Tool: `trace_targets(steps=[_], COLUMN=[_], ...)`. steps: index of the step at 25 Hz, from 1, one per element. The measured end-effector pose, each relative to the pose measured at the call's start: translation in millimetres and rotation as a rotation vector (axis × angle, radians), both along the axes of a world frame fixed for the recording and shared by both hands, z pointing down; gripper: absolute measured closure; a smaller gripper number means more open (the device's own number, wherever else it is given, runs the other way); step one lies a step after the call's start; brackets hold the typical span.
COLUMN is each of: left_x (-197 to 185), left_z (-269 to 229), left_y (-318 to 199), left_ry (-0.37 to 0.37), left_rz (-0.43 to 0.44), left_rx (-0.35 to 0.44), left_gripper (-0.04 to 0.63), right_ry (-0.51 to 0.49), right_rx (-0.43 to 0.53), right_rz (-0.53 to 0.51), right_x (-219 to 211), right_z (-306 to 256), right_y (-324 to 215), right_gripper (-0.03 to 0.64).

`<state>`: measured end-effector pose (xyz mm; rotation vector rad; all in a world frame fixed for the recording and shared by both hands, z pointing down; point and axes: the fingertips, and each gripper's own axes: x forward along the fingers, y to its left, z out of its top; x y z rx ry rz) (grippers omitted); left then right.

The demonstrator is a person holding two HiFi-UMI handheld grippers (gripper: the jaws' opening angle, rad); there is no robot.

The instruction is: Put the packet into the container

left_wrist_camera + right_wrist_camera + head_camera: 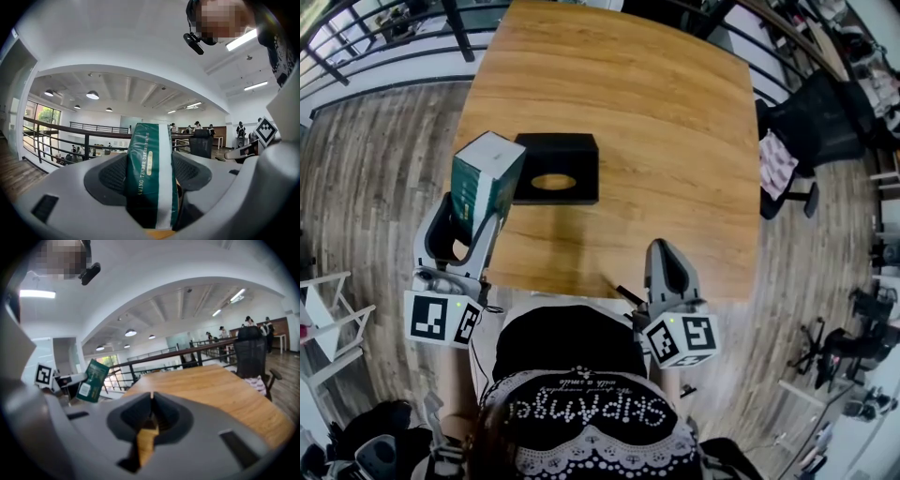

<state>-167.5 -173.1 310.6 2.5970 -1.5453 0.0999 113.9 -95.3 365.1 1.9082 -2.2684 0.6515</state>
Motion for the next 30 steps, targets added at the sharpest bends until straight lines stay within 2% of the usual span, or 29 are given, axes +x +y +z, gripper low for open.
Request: trace_targets(steps=[5,20,30], left_x=[5.7,42.0,66.4], left_z=[11.4,23.8,41.3], left_y=[-15.9,-54.5,-66.4], left_ry=[-0.043,-0.109,-0.121], left_rz=[0.053,0.248,0.36], left_rx=[0.0,0.01,-0.024], left_gripper=[0.265,0.268,0.268], right_ry=[-0.002,-0.001,-0.001], right_rx=[-0.007,-0.01,-0.015], right_rz=[0.013,0.085,0.111], right_x=[1.2,10.7,14.9], right_z=[3.5,5.2,5.0], right_y=[0.5,7.3,8.8], right_gripper=[0.578,0.578,0.578])
